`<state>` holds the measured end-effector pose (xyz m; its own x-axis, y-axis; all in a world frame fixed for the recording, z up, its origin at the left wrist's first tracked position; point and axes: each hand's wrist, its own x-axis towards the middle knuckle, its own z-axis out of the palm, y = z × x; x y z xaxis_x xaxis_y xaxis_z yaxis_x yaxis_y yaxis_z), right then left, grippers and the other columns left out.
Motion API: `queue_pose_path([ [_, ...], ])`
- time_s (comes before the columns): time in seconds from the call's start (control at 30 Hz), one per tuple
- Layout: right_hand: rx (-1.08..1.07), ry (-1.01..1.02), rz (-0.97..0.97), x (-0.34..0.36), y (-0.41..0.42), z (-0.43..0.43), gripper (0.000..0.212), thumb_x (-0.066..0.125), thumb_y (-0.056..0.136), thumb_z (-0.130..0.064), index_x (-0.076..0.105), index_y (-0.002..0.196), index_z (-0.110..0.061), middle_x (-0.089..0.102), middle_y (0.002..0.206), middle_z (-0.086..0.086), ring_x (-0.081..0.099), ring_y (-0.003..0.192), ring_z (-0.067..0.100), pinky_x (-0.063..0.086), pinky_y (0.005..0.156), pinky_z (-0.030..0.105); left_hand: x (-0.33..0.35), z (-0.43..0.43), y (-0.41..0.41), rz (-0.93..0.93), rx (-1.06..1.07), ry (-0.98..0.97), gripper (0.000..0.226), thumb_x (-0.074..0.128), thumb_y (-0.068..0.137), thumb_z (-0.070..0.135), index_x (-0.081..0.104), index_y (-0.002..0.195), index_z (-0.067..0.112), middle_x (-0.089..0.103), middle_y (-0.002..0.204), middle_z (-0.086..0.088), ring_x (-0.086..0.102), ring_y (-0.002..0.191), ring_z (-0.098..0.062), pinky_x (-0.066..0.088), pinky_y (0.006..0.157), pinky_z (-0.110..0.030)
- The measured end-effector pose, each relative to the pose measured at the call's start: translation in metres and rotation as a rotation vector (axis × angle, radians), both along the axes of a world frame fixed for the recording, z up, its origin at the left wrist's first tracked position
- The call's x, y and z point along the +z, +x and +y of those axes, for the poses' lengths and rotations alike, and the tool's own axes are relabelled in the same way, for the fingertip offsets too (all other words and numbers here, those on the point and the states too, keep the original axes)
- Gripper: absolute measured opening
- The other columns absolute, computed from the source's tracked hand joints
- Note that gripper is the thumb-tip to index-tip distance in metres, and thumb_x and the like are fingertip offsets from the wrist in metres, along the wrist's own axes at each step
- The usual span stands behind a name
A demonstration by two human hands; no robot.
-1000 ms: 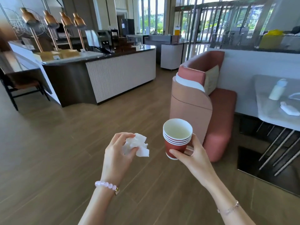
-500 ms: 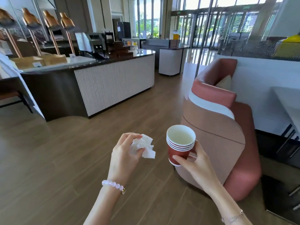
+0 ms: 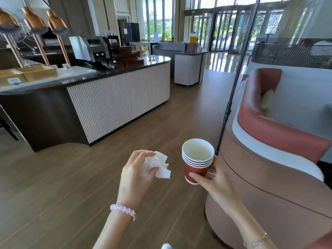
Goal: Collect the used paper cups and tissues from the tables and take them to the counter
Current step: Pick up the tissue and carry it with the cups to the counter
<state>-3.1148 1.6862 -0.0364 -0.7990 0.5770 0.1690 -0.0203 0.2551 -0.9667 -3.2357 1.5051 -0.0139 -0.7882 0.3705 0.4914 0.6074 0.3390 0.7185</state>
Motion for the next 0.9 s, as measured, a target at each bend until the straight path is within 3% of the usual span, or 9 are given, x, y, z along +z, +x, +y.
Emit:
queue_pose_path([
  [0.27,0.004,-0.019,0.050,0.002,-0.187,0.093,0.053,0.080,0.070,-0.024,0.054,0.115,-0.036,0.068,0.106,-0.015,0.069,0.092,0.004,0.051,0.075,0.014,0.011,0.097,-0.187,0.028,-0.023,-0.013,0.029,0.073,0.072,0.004,0.065,0.094,0.023,0.055,0.099,0.021,0.048,0.090,0.014,0.040,0.061,-0.005],
  [0.47,-0.027,-0.019,0.043,0.014,-0.297,0.158,0.053,0.079,0.072,-0.022,0.053,0.117,-0.032,0.068,0.108,-0.012,0.069,0.093,0.008,0.052,0.082,0.025,0.019,0.165,-0.305,0.044,-0.057,-0.014,0.031,0.073,0.072,0.003,0.065,0.096,0.021,0.054,0.100,0.022,0.048,0.092,0.013,0.038,0.063,-0.004],
  [0.63,-0.081,-0.021,0.032,0.006,-0.378,0.210,0.053,0.080,0.072,-0.021,0.053,0.117,-0.032,0.068,0.107,-0.013,0.070,0.092,0.008,0.052,0.077,0.018,0.012,0.225,-0.401,0.032,-0.126,-0.005,0.031,0.074,0.073,0.003,0.066,0.096,0.021,0.056,0.101,0.019,0.049,0.093,0.011,0.040,0.065,-0.012],
  [0.77,-0.130,-0.014,0.021,0.000,-0.453,0.253,0.053,0.079,0.074,-0.020,0.052,0.118,-0.033,0.068,0.109,-0.013,0.069,0.094,0.007,0.052,0.078,0.017,0.003,0.279,-0.489,0.031,-0.189,0.002,0.030,0.073,0.073,0.004,0.066,0.097,0.020,0.057,0.103,0.017,0.049,0.094,0.012,0.039,0.066,-0.008],
  [0.9,-0.220,-0.027,0.031,0.006,-0.534,0.301,0.052,0.079,0.073,-0.019,0.053,0.116,-0.033,0.069,0.109,-0.013,0.068,0.097,0.010,0.052,0.086,0.028,0.010,0.339,-0.582,0.026,-0.264,-0.012,0.032,0.073,0.072,0.004,0.065,0.097,0.022,0.056,0.103,0.017,0.049,0.091,0.012,0.036,0.066,-0.001],
])
